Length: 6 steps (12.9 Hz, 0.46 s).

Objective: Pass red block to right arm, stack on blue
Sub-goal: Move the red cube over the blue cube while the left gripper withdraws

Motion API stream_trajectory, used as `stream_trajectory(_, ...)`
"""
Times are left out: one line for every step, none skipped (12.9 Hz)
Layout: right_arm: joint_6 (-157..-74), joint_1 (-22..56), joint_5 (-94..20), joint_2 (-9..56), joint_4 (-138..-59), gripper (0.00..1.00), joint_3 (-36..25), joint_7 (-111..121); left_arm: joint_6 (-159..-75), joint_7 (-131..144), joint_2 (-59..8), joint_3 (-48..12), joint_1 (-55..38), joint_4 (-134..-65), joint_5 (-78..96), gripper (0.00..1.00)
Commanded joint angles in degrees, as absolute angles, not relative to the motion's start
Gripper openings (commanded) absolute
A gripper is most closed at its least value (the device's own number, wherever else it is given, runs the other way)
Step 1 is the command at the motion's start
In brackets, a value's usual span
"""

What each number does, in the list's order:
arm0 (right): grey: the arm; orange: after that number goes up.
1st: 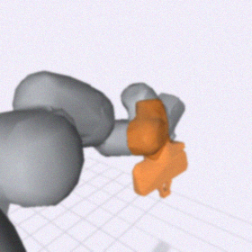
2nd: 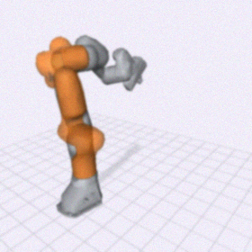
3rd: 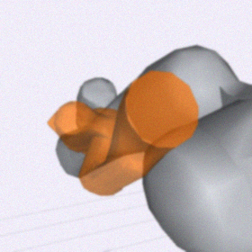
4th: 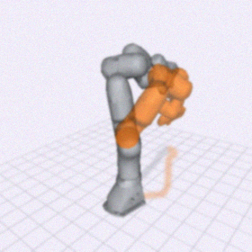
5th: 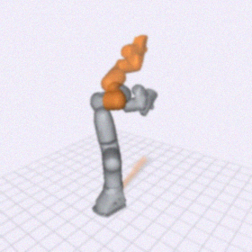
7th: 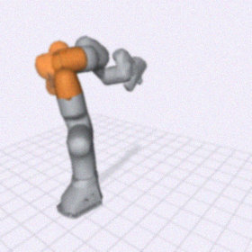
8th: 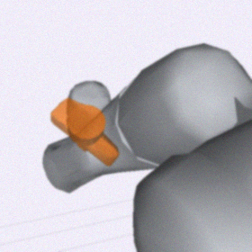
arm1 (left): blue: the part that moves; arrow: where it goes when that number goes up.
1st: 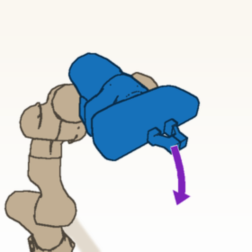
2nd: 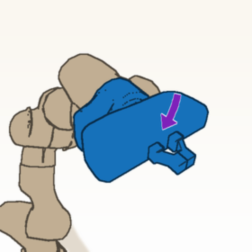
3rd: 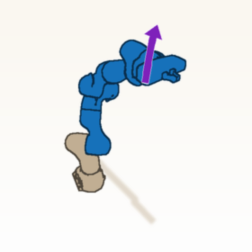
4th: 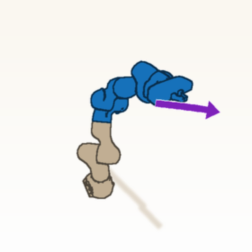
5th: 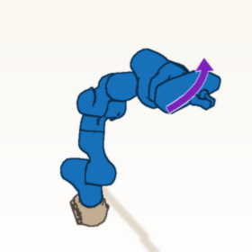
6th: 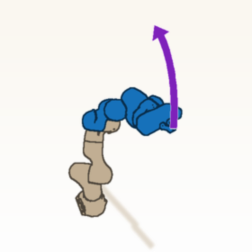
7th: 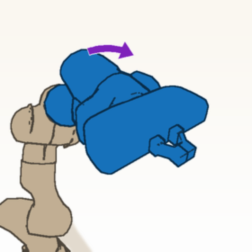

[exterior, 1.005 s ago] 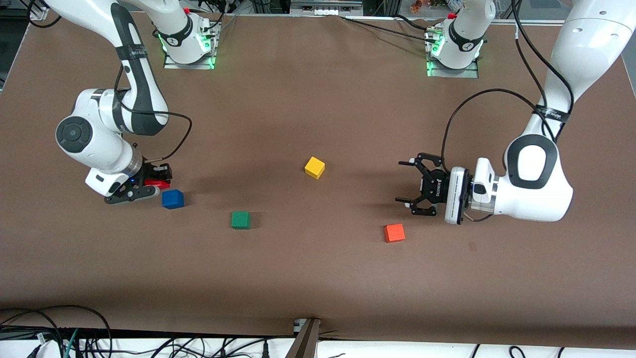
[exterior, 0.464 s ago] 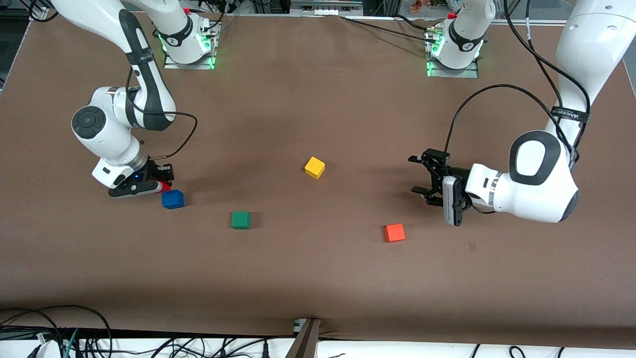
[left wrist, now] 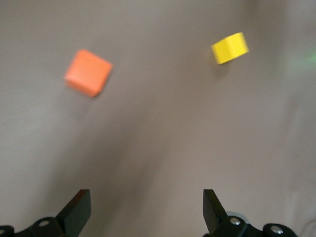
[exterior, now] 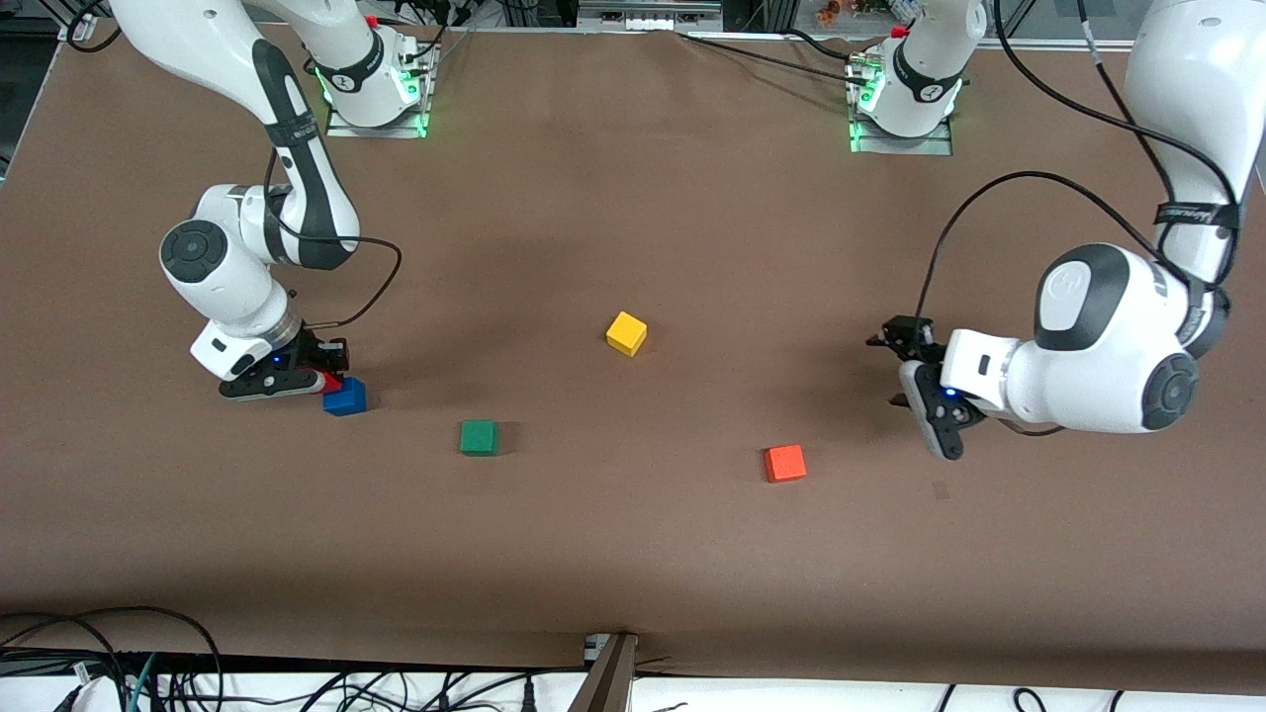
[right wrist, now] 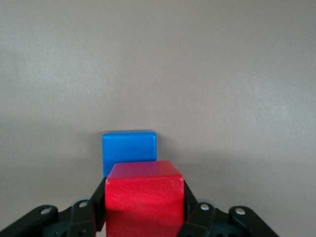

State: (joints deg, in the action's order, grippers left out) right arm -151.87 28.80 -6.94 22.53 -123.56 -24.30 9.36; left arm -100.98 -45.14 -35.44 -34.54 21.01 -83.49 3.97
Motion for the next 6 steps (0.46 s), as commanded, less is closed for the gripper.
stream_trajectory(-152.4, 29.18, -6.15, 23.38, -122.08, 0.05, -24.43, 7.47, -100.28, -37.73, -32.53, -32.53, 20.74, -81.91, 0.97, 1.0)
stream_trajectory(-152.4, 29.27, -6.33, 23.55, -121.82, 0.05, -24.35, 7.47, -100.2, -36.31, -30.78, -31.3, 20.74, -81.91, -0.86, 1.0)
stream_trajectory(-152.4, 29.35, -6.33, 23.82, -121.29, 0.05, -24.26, 7.47, -100.2, -35.78, -29.8, -31.2, 20.74, -81.83, -3.75, 1.0)
stream_trajectory(-152.4, 29.62, -6.33, 23.99, -120.94, 0.05, -24.26, 7.38, -100.11, -34.55, -28.66, -31.03, 20.83, -81.91, -4.13, 1.0)
stream_trajectory(-152.4, 29.62, -6.33, 24.08, -120.94, 0.05, -24.26, 7.38, -100.02, -30.63, -28.13, -30.85, 20.83, -81.83, -4.39, 1.0)
stream_trajectory(-152.4, 29.71, -6.33, 24.17, -120.85, 0.05, -24.26, 7.38, -100.02, -27.19, -27.17, -30.85, 20.74, -81.91, -4.48, 1.0)
